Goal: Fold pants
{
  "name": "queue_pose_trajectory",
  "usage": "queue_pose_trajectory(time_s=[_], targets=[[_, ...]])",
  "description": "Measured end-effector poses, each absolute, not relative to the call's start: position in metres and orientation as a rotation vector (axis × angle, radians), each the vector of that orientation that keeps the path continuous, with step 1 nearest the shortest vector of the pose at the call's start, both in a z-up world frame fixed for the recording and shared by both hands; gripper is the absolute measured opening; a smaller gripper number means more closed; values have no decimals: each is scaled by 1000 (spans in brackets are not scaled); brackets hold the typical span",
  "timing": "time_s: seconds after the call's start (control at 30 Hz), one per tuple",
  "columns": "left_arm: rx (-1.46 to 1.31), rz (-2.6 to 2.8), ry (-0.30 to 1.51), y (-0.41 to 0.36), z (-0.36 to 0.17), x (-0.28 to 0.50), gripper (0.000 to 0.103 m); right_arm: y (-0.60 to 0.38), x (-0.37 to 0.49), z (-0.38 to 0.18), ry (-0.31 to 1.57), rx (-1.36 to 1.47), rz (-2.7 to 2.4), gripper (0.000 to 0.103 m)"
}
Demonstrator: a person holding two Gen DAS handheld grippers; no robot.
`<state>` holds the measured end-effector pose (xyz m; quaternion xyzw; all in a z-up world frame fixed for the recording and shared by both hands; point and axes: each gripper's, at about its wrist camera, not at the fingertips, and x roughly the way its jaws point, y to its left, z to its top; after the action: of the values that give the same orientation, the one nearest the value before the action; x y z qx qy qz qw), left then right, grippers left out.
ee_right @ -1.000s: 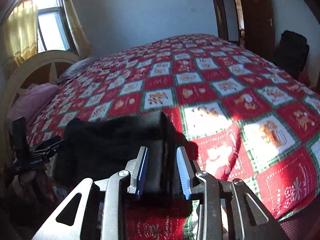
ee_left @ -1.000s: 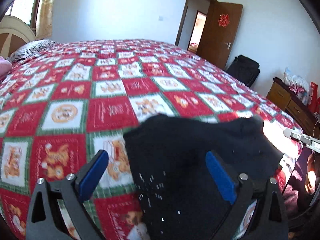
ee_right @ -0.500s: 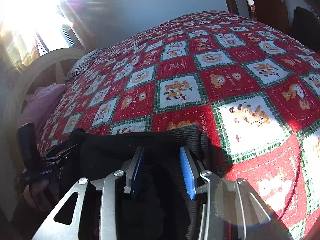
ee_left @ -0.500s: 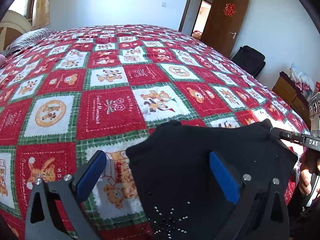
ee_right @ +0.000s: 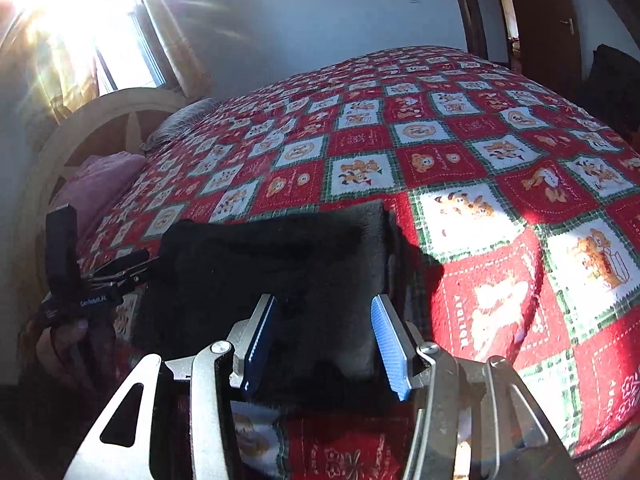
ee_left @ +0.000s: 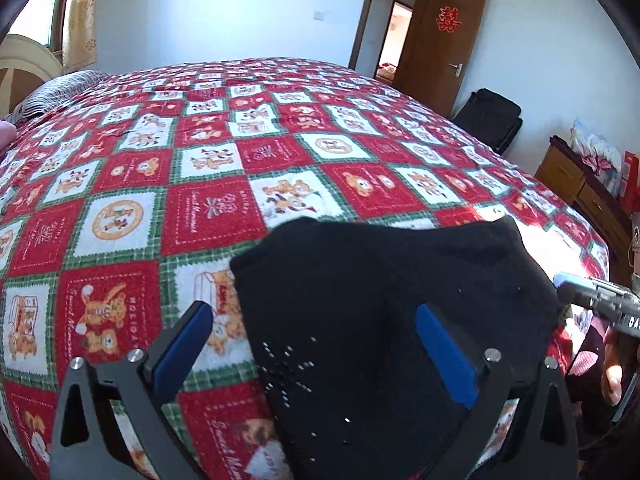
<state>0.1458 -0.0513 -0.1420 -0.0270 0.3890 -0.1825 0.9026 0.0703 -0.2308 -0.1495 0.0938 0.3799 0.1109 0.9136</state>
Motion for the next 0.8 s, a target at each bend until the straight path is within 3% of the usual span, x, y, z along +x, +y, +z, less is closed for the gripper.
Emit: queue_pose_trajectory(time_s=[0.17, 0.8], targets=[[-57, -388, 856, -57, -159, 149, 103, -231, 71, -171, 821, 142, 212, 51], [-49, -383, 852, -58, -165, 142, 103, -272, 83, -147, 759, 302, 145, 51]])
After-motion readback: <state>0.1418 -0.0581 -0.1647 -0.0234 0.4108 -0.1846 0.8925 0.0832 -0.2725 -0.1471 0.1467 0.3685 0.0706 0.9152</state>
